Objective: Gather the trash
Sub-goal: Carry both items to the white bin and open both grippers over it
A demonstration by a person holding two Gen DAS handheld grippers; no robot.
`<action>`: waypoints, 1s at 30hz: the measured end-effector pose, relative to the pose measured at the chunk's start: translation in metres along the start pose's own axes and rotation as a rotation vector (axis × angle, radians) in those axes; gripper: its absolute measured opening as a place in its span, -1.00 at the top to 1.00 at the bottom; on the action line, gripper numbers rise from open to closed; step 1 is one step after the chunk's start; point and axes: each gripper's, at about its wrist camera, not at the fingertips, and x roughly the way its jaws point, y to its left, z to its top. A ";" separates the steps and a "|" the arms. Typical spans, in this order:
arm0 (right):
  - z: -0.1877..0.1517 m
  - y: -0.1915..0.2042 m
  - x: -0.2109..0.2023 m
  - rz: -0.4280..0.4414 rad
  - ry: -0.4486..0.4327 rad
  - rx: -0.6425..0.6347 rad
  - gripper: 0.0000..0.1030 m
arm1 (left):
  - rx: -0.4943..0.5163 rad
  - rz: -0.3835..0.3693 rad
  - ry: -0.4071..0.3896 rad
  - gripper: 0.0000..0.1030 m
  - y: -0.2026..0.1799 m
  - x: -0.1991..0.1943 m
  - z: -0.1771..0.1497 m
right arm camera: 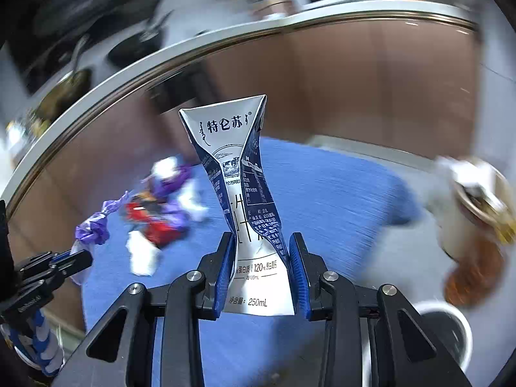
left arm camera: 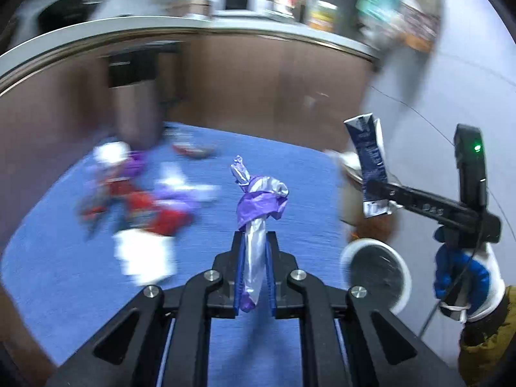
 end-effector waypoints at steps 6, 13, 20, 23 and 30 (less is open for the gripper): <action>-0.075 -0.127 -0.029 -0.243 0.055 0.275 0.32 | 0.175 -0.187 0.156 0.78 -0.117 0.076 0.012; -0.144 -0.203 -0.013 -0.394 0.180 0.421 0.35 | 0.231 -0.365 0.309 0.72 -0.208 0.139 -0.001; -0.147 -0.217 -0.039 -0.500 0.145 0.436 0.12 | 0.155 -0.465 0.283 0.15 -0.206 0.131 0.010; -0.133 -0.211 -0.047 -0.509 0.115 0.420 0.11 | 0.136 -0.447 0.223 0.10 -0.189 0.112 0.020; -0.091 -0.152 -0.059 -0.430 0.025 0.295 0.11 | 0.025 -0.345 0.074 0.10 -0.111 0.049 0.025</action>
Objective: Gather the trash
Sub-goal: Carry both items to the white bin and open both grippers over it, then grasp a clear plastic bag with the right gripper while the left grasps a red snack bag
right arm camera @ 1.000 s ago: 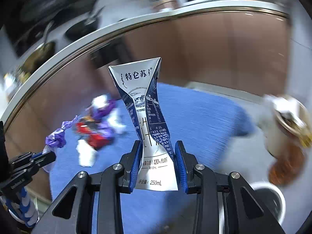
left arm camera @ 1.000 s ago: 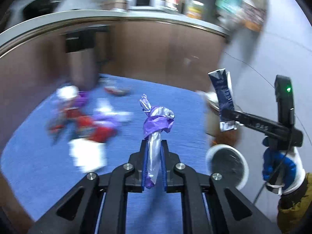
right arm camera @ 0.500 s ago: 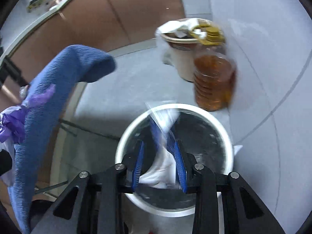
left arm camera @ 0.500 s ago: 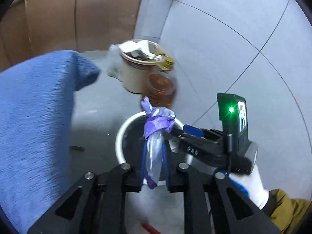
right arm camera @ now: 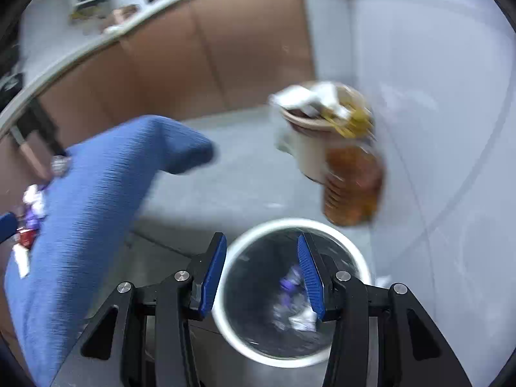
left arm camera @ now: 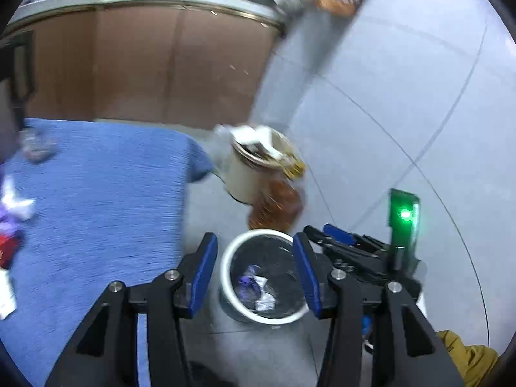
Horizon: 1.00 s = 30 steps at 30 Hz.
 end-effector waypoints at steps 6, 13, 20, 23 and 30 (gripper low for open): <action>0.023 0.095 -0.040 0.186 -0.073 -0.164 0.11 | -0.074 0.146 -0.123 0.10 0.063 -0.075 -0.018; 0.034 0.212 -0.046 0.403 -0.059 -0.352 0.07 | -0.226 0.316 -0.181 -0.01 0.162 -0.125 -0.039; 0.041 0.303 0.003 0.536 0.030 -0.468 0.07 | -0.310 0.425 -0.158 -0.03 0.231 -0.111 -0.033; 0.047 0.338 0.031 0.571 0.077 -0.494 0.08 | -0.341 0.430 -0.125 -0.03 0.259 -0.095 -0.024; 0.058 0.407 0.102 0.631 0.224 -0.537 0.08 | -0.423 0.384 -0.055 0.38 0.301 -0.061 -0.020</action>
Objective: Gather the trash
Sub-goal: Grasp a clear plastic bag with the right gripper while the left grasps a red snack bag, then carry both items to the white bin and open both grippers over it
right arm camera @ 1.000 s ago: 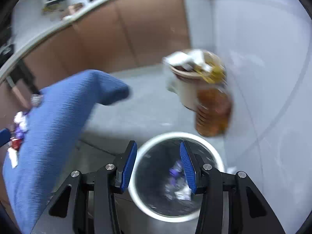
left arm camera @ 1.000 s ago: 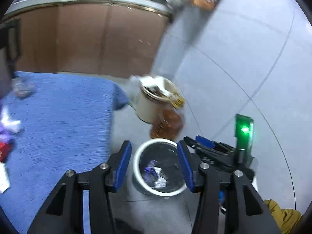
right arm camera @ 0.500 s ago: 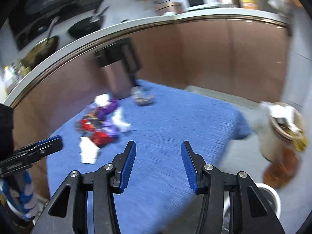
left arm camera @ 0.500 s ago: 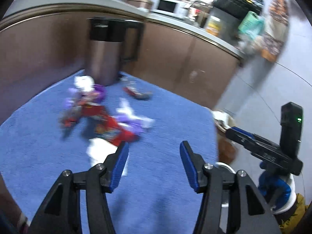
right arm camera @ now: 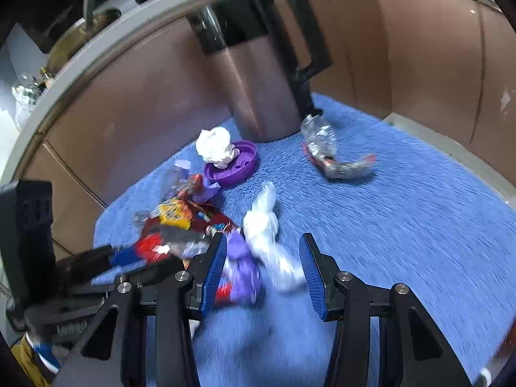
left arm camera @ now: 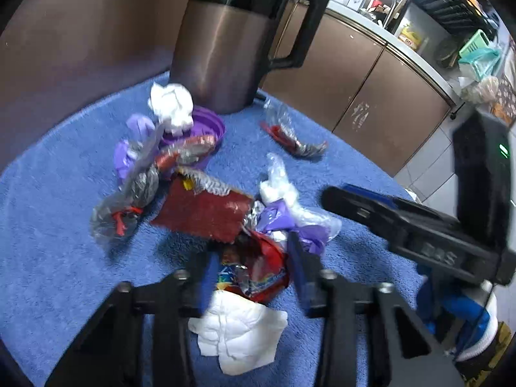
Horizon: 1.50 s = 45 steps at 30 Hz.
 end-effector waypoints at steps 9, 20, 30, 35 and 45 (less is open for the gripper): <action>0.013 -0.012 0.075 0.081 0.156 0.096 0.40 | -0.044 -0.103 -0.028 0.86 0.011 -0.013 -0.004; 0.008 -0.013 -0.016 0.061 -0.079 0.090 0.46 | 0.000 -0.186 -0.130 0.93 -0.014 -0.083 -0.027; -0.040 0.002 -0.155 0.068 -0.264 0.074 0.46 | 0.100 -0.199 -0.311 0.93 -0.054 -0.190 -0.047; -0.069 0.008 -0.219 0.041 -0.347 0.056 0.46 | 0.146 -0.212 -0.404 0.93 -0.074 -0.241 -0.052; -0.145 -0.031 -0.321 -0.106 -0.486 0.167 0.45 | 0.277 -0.305 -0.396 0.93 -0.150 -0.256 -0.062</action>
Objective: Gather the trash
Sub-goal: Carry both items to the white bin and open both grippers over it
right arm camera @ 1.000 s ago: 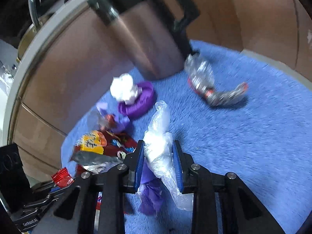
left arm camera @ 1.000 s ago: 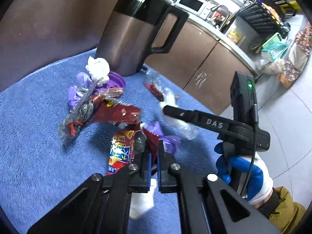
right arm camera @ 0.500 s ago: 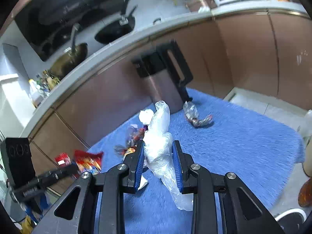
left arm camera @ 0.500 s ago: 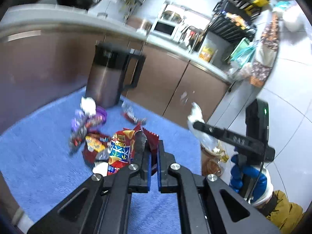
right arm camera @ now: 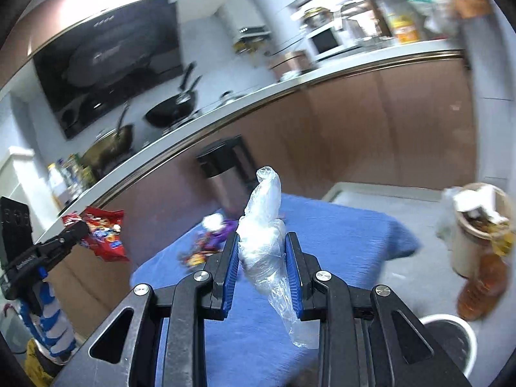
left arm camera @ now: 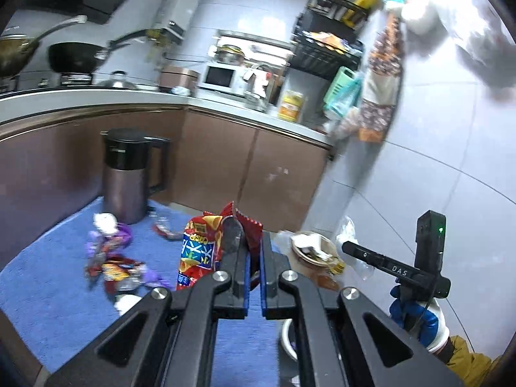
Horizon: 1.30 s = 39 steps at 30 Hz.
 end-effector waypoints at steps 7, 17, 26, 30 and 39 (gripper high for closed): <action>-0.026 -0.074 -0.031 -0.217 -0.018 0.102 0.45 | 0.092 -0.151 0.152 0.92 -0.073 0.079 -0.018; -0.106 -0.202 -0.019 -0.415 0.119 0.356 0.43 | 0.199 -0.260 0.493 0.92 -0.166 0.229 -0.102; -0.144 -0.258 -0.006 -0.467 0.185 0.485 0.36 | 0.193 -0.305 0.622 0.70 -0.201 0.296 -0.140; -0.151 -0.272 -0.008 -0.514 0.192 0.500 0.11 | 0.155 -0.319 0.629 0.11 -0.202 0.303 -0.143; -0.137 -0.257 -0.019 -0.558 0.166 0.455 0.10 | 0.124 -0.292 0.538 0.09 -0.182 0.274 -0.116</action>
